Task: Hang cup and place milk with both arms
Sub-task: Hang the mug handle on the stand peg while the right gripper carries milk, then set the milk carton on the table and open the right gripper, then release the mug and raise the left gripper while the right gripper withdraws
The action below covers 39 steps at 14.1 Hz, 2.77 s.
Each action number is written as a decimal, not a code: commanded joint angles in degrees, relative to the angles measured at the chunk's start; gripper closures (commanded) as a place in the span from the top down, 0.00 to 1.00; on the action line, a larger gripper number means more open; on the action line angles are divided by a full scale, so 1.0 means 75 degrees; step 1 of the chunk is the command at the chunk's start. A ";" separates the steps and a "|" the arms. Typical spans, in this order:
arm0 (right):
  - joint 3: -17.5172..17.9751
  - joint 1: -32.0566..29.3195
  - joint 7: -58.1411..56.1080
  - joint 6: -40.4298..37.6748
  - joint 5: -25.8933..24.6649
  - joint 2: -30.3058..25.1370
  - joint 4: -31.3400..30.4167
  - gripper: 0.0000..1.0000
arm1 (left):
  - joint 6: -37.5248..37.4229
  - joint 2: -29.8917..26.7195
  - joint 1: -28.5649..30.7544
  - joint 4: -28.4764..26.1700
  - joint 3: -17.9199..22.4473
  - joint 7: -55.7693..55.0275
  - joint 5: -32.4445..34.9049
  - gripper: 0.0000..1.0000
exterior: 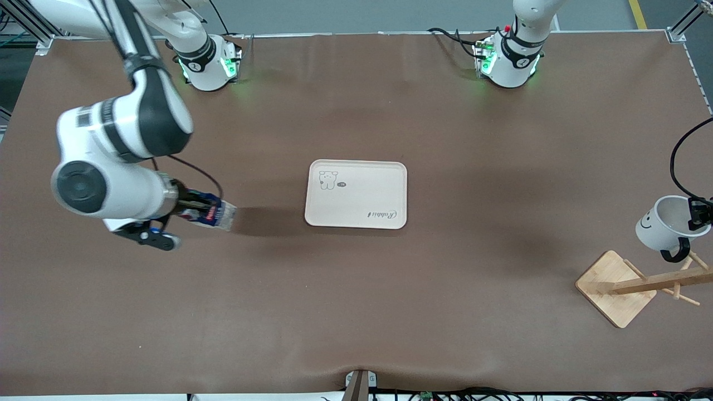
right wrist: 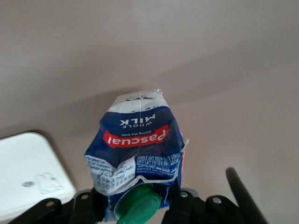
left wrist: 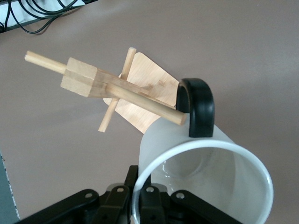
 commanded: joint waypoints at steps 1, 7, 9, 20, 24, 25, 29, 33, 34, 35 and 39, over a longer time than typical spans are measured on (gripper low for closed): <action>0.0162 -0.0986 -0.1312 0.0069 -0.0116 -0.0588 -0.0924 0.00 | -0.0044 0.0240 0.0035 0.0369 -0.0059 0.0146 0.0249 0.00; 0.0162 -0.2068 -0.2676 0.1330 -0.0362 -0.1056 -0.2515 0.00 | -0.0044 0.0463 0.0000 0.0651 0.0094 0.0427 0.0343 0.00; 0.0162 -0.2267 -0.2700 0.2081 -0.0374 -0.1291 -0.3219 0.00 | -0.0044 0.0603 0.0000 0.0768 0.0094 0.0521 0.0401 0.00; 0.0173 -0.2783 -0.2876 0.3618 -0.0503 -0.1432 -0.4300 0.59 | 0.0202 0.0733 -0.0093 0.0921 -0.0023 -0.0215 0.0636 1.00; 0.0173 -0.2795 -0.2876 0.3585 -0.0503 -0.1421 -0.4207 1.00 | 0.0015 0.0546 -0.0129 0.0909 -0.0398 -0.0908 0.0625 1.00; 0.0173 -0.2783 -0.2899 0.3527 -0.0503 -0.1421 -0.4172 1.00 | -0.0136 0.0522 -0.0129 0.0909 -0.0421 -0.0943 0.0624 1.00; 0.0173 -0.2771 -0.2888 0.2719 -0.0503 -0.1316 -0.3202 1.00 | -0.0465 0.0417 -0.0129 0.0909 -0.0714 -0.0967 0.0636 1.00; 0.0220 -0.2701 -0.3098 0.0708 -0.0421 -0.0872 -0.0815 1.00 | -0.0630 0.0159 -0.0117 0.0897 -0.0914 -0.0956 0.0624 1.00; 0.0232 -0.2643 -0.3098 0.0296 -0.0374 -0.0731 -0.0240 1.00 | -0.0630 0.0042 -0.0117 0.0886 -0.0949 -0.0956 0.0613 1.00; 0.0232 -0.2561 -0.3098 0.0083 -0.0385 -0.0695 0.0206 1.00 | -0.0688 -0.0040 -0.0094 0.0874 -0.0949 -0.0944 0.0543 1.00; 0.0279 -0.2199 -0.3052 0.0209 -0.0456 -0.0694 0.1788 1.00 | -0.0864 -0.0239 0.0059 0.0897 -0.0914 -0.1002 -0.0265 1.00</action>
